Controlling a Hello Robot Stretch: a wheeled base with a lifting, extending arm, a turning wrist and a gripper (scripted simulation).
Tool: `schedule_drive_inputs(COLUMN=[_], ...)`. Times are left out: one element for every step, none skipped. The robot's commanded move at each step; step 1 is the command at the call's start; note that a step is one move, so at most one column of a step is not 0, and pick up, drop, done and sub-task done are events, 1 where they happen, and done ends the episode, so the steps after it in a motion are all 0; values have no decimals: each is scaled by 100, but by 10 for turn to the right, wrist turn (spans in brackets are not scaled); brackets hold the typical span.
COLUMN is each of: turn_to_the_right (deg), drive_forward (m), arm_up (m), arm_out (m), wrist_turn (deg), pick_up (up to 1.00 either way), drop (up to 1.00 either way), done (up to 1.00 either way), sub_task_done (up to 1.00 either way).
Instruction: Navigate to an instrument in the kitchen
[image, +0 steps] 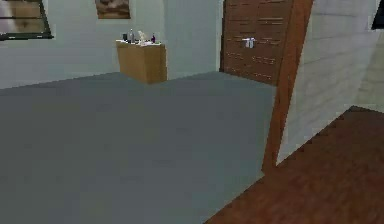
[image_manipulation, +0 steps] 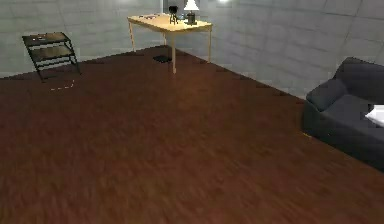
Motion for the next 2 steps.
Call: schedule_drive_inputs(turn_to_the_right=[0, -210], drive_forward=[60, 0], arm_up=[0, 0], arm_out=[0, 0], wrist_turn=[0, 0], pick_up=[0, 0], drop=[0, 0], done=[0, 0], sub_task_done=[0, 0])
